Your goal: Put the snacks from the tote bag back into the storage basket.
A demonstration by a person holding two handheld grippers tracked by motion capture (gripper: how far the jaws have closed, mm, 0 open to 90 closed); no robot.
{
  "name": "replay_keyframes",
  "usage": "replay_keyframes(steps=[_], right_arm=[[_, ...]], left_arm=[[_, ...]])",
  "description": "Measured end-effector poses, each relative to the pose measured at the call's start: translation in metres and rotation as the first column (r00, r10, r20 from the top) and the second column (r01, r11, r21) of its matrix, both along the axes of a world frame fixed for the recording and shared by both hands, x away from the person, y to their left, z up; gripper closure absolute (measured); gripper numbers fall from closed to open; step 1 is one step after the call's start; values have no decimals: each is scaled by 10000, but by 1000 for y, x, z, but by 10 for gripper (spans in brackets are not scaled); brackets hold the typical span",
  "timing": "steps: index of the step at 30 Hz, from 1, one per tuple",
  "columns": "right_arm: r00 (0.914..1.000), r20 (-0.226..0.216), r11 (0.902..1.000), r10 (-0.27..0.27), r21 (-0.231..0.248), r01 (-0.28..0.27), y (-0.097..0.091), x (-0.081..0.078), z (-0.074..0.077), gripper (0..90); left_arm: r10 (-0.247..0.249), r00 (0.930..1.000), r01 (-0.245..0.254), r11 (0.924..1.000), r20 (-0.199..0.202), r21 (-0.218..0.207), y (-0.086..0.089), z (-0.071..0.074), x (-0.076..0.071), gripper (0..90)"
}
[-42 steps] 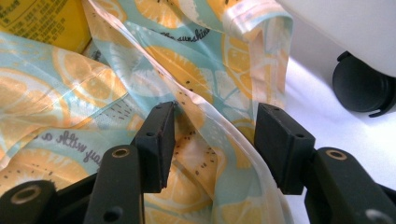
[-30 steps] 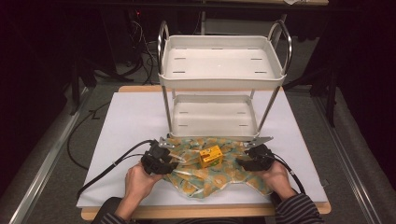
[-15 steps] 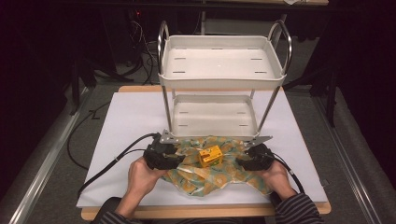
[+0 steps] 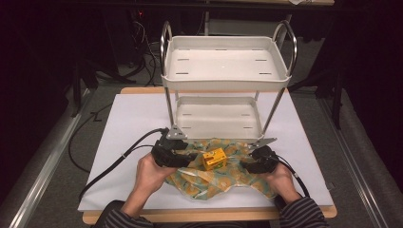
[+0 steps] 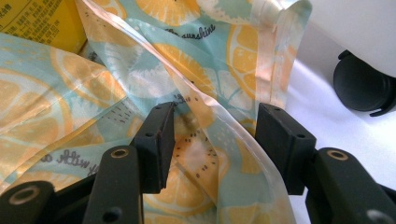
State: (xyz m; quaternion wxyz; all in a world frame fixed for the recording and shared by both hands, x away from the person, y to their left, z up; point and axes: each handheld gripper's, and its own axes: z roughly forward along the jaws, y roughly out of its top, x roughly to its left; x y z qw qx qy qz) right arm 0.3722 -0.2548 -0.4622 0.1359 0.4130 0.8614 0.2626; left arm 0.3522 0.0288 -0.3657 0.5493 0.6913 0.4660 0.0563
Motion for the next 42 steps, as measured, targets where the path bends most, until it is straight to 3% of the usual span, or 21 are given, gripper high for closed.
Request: replay_keyframes(steps=[4, 10, 20, 23, 31, 42], right_arm=[[10000, -55, 10000, 30, -6, -30, 0, 1, 0, 482], [10000, -32, 9999, 88, -101, -88, 2, 2, 1, 483], [9999, -79, 9999, 82, -129, -83, 2, 2, 1, 483], [9999, -60, 9997, 95, -204, -96, 2, 2, 1, 483], [9999, -72, 9999, 84, -122, -85, 2, 2, 1, 483], [9999, -23, 9999, 108, 26, -108, 0, 2, 0, 483]], left_arm=[[-309, 9995, 308, 9994, 41, 150, -7, -2, 0, 466], [-455, 9989, 455, 9990, -130, -56, -13, -5, 7, 430], [-957, 9953, 957, 9954, -140, -10, -29, -8, 3, 400], [-912, 9958, 913, 9956, -86, 207, -32, -11, 2, 399], [-1037, 9946, 1038, 9943, -61, 227, -39, -13, 3, 392], [-1411, 9899, 1410, 9900, -165, -24, -46, -17, 6, 390]])
